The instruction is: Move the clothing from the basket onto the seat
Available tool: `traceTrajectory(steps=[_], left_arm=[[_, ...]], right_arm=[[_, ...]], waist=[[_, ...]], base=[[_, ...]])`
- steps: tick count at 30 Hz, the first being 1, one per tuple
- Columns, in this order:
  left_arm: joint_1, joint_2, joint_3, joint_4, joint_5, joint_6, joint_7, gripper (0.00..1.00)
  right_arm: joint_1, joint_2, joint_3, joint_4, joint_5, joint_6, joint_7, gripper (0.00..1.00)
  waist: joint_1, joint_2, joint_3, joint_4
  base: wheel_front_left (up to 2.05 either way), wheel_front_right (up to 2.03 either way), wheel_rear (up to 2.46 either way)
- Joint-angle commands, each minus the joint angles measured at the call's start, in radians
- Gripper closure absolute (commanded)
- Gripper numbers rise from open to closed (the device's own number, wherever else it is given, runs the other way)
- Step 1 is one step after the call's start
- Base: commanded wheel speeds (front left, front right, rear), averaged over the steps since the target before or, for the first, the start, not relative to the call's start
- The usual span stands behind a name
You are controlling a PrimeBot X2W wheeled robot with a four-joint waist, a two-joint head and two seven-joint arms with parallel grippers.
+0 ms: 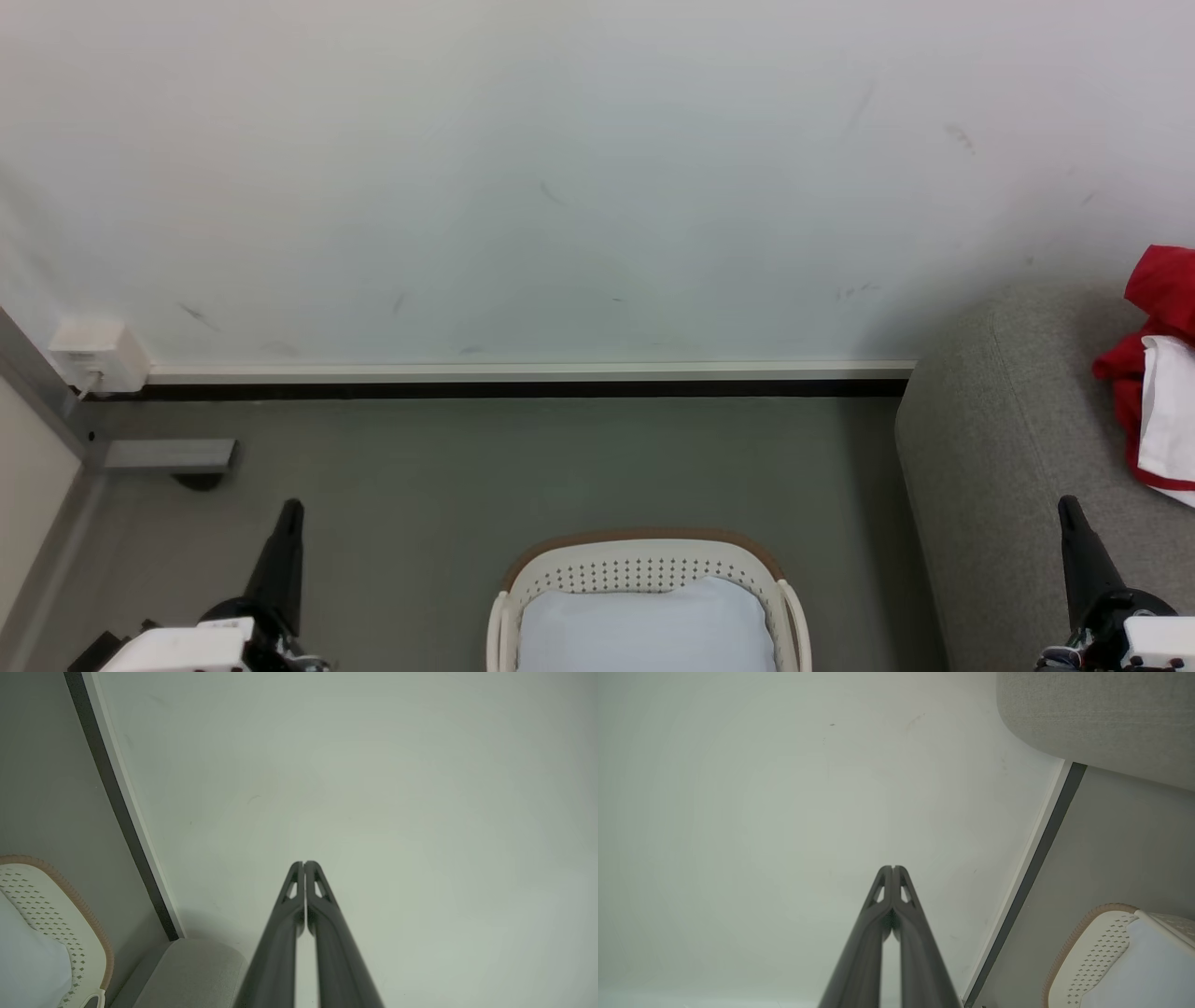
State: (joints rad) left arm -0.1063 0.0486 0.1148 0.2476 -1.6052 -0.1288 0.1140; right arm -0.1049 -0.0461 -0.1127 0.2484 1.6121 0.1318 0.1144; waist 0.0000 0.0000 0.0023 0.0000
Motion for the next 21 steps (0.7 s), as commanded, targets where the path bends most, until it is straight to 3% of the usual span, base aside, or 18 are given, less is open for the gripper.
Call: traceTrajectory(steps=[1,21], left_arm=[[-0.009,0.002,0.002,-0.003,-0.014,-0.004,0.004,1.0],[-0.009,0.002,0.002,-0.003,-0.014,-0.004,0.004,1.0]], right_arm=[[-0.012,-0.008,-0.004,-0.005,0.001,-0.002,0.003,1.0],[-0.012,-0.008,-0.004,-0.005,0.001,-0.002,0.003,1.0]], waist=[[0.0,0.0,0.0,0.0],[0.0,0.0,0.0,0.0]], base=[[0.0,0.0,0.0],[0.0,0.0,0.0]])
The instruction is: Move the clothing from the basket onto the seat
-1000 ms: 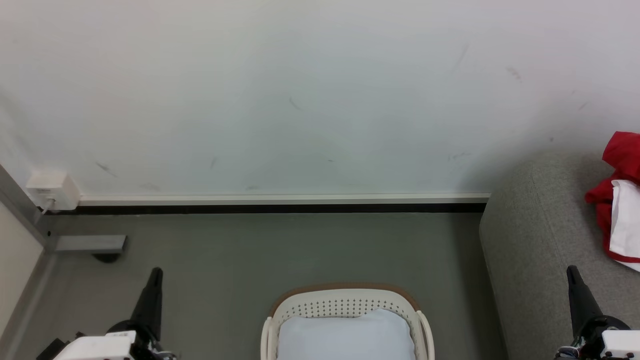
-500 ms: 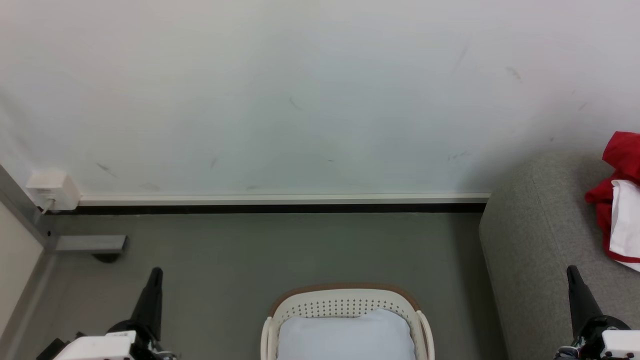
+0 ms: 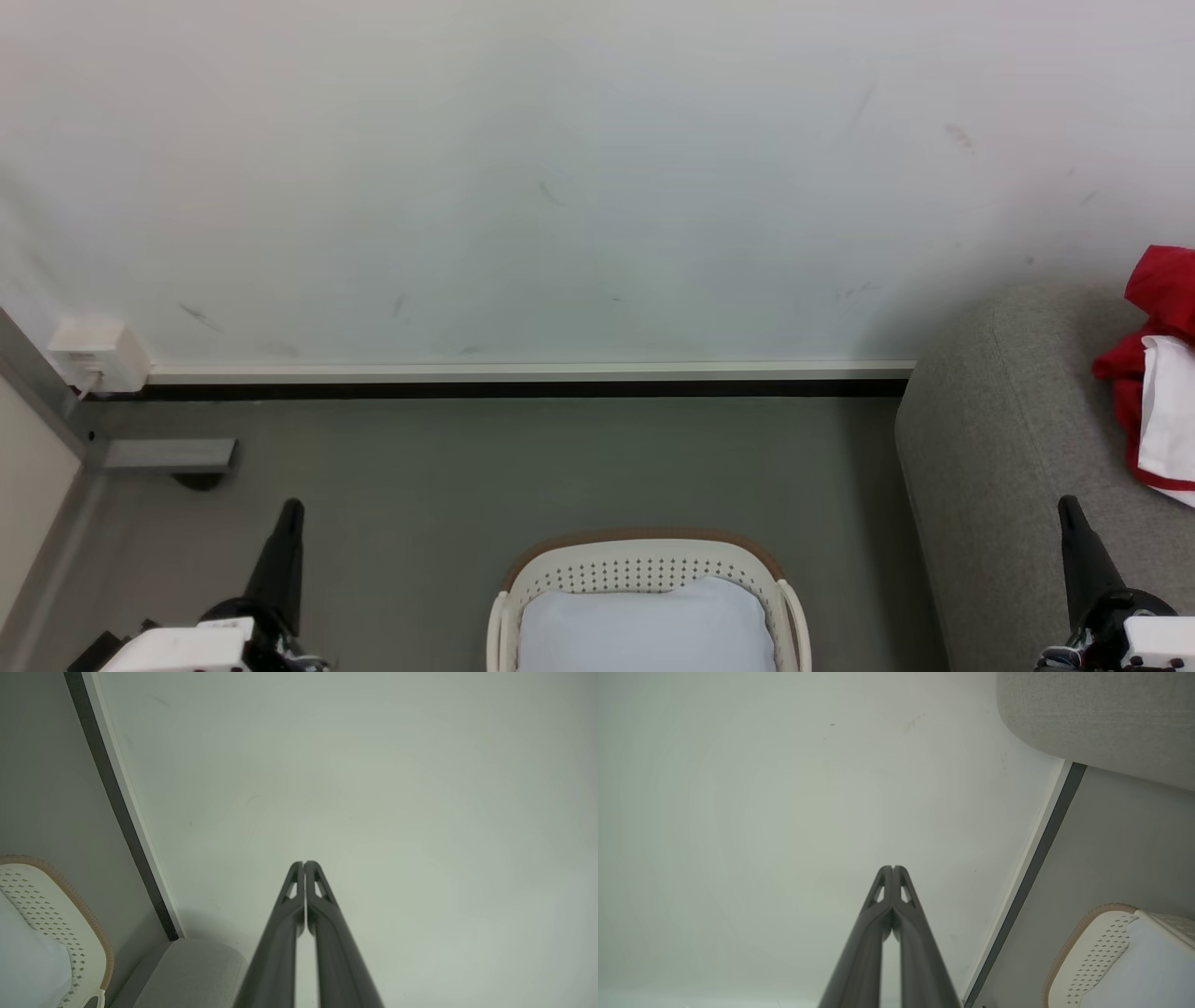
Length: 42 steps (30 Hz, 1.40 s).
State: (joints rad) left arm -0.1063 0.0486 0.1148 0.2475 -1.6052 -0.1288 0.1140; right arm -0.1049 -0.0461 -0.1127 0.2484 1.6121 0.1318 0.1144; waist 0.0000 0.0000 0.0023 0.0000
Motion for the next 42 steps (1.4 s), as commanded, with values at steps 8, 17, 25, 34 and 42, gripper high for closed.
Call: traceTrajectory(steps=[8,17,25,34,42], left_arm=[[-0.009,0.002,0.002,-0.003,-0.014,-0.004,0.004,1.0],[-0.009,0.002,0.002,-0.003,-0.014,-0.004,0.004,1.0],[-0.009,0.002,0.002,-0.003,-0.014,-0.004,0.004,1.0],[-0.009,0.002,0.002,-0.003,-0.014,-0.004,0.004,1.0],[-0.009,0.002,0.002,-0.003,-0.014,-0.004,0.004,1.0]], right_arm=[[-0.012,-0.008,-0.004,-0.005,0.001,-0.002,0.003,1.0],[-0.012,-0.008,-0.004,-0.005,0.001,-0.002,0.003,1.0],[-0.012,-0.008,-0.004,-0.005,0.001,-0.002,0.003,1.0],[-0.012,-0.008,-0.004,-0.005,0.001,-0.002,0.003,1.0],[-0.012,-0.008,-0.004,-0.005,0.001,-0.002,0.003,1.0]], waist=[[0.0,0.0,0.0,0.0],[0.0,0.0,0.0,0.0],[0.0,0.0,0.0,0.0],[0.0,0.0,0.0,0.0],[0.0,0.0,0.0,0.0]], base=[[0.0,0.0,0.0],[0.0,0.0,0.0],[0.0,0.0,0.0],[0.0,0.0,0.0],[0.0,0.0,0.0]])
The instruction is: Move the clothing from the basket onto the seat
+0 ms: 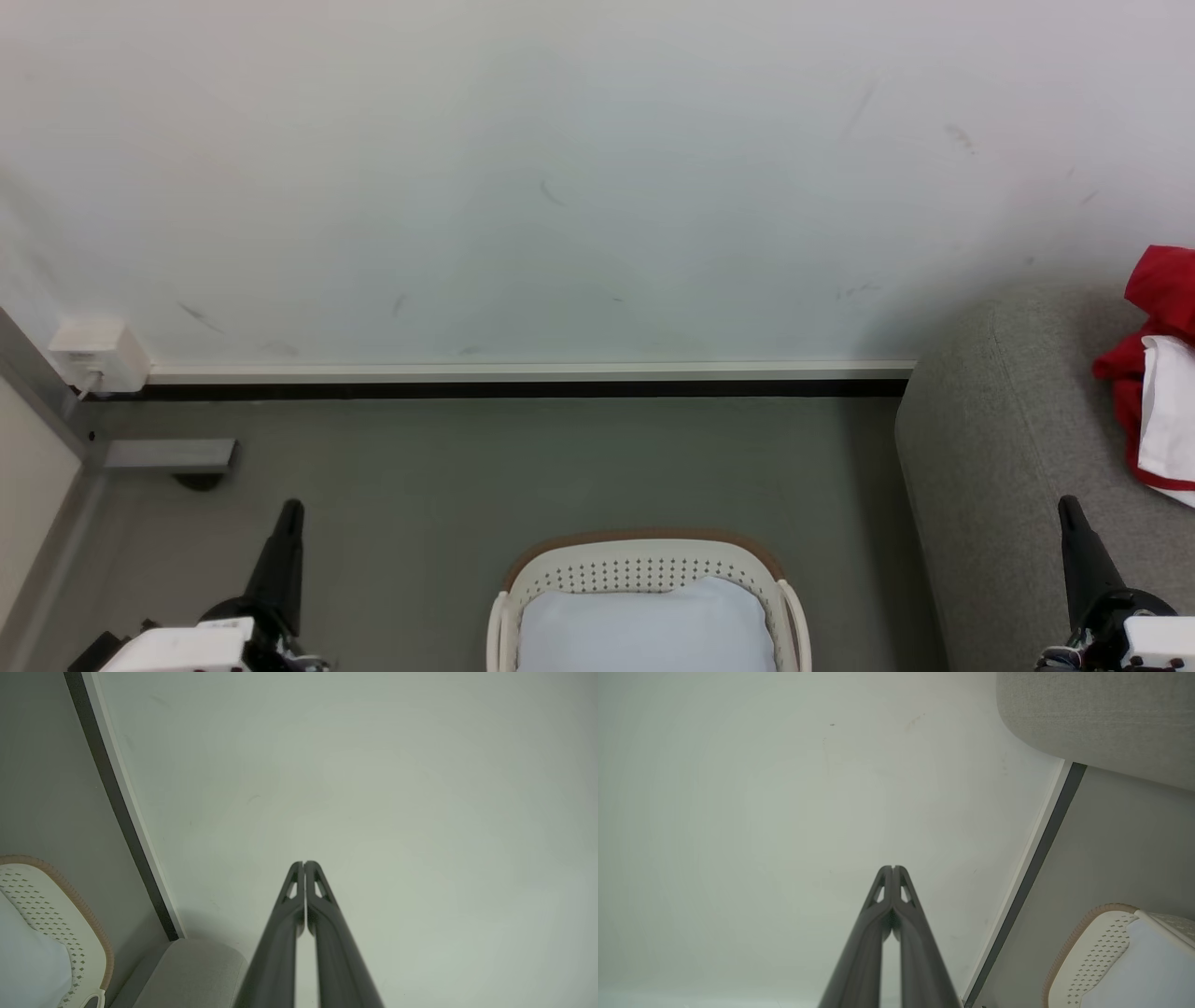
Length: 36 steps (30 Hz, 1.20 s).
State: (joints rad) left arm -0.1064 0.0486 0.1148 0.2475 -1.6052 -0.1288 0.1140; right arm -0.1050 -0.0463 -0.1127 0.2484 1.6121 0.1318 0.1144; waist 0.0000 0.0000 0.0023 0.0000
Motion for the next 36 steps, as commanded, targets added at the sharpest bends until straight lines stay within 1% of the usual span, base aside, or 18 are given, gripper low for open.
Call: traceTrajectory(steps=[1,36], left_arm=[[-0.009,0.002,0.002,-0.003,-0.014,-0.004,0.004,1.0],[-0.009,0.002,0.001,-0.003,-0.014,-0.004,0.004,1.0]], right_arm=[[-0.012,-0.008,-0.004,-0.005,0.001,-0.002,0.003,1.0],[-0.012,-0.008,-0.004,-0.005,0.001,-0.002,0.003,1.0]], waist=[[0.0,0.0,0.0,0.0],[0.0,0.0,0.0,0.0]], base=[[0.0,0.0,0.0],[0.0,0.0,0.0]])
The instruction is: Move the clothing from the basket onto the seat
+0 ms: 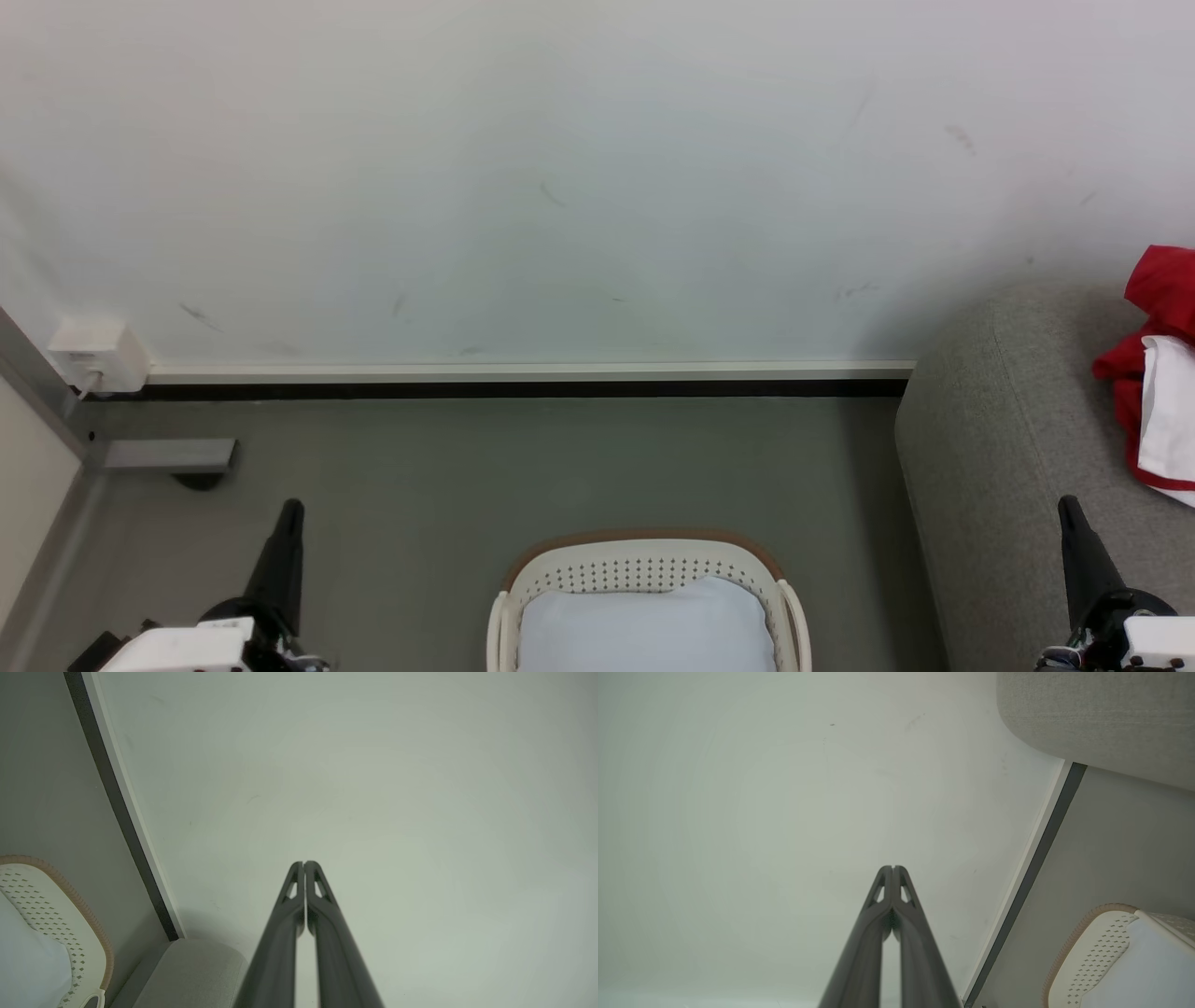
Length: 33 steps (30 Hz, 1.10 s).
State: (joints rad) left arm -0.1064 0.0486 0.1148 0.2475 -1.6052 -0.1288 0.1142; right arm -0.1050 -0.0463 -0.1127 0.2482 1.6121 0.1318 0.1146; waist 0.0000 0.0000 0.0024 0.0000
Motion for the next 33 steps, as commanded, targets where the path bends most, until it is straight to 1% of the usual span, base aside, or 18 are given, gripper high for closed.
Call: traceTrajectory(steps=[1,33], left_arm=[[-0.009,0.002,0.001,-0.003,-0.014,-0.004,0.004,1.0],[-0.009,0.002,0.001,-0.003,-0.014,-0.004,0.004,1.0]], right_arm=[[-0.012,-0.008,-0.004,-0.005,0.001,-0.002,0.003,1.0],[-0.012,-0.008,-0.004,-0.005,0.001,-0.002,0.003,1.0]], waist=[[0.0,0.0,0.0,0.0],[0.0,0.0,0.0,0.0]], base=[[0.0,0.0,0.0],[0.0,0.0,0.0]])
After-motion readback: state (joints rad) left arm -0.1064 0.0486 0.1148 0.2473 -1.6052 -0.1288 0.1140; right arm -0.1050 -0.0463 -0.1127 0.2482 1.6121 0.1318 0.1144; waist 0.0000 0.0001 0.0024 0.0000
